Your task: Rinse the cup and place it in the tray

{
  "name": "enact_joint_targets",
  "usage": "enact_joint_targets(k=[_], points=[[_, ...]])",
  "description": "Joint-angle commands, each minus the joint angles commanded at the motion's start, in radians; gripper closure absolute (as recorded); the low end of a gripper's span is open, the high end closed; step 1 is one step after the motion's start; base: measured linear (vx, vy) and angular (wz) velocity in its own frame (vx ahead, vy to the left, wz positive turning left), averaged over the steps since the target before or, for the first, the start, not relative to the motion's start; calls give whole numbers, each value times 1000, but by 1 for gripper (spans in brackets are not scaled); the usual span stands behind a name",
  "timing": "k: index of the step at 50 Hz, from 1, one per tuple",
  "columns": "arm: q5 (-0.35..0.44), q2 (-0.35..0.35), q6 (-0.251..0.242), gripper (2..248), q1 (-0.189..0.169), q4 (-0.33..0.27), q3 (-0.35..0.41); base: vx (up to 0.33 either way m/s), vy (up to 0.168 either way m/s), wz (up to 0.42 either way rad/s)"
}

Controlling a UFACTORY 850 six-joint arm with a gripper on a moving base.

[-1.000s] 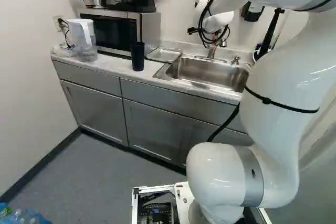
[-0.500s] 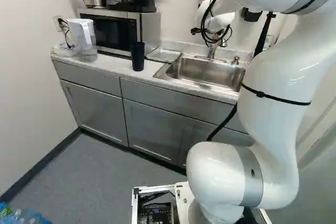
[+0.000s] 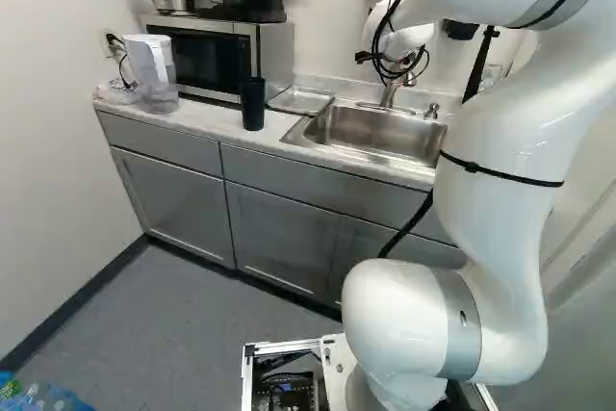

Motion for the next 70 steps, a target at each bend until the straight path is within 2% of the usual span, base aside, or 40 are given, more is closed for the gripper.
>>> enact_joint_targets(k=[38,70], points=[[53,-12,0,3,-3,0,-13,0,0,0],[110,-64,0,3,-1,0,-73,0,0,0]])
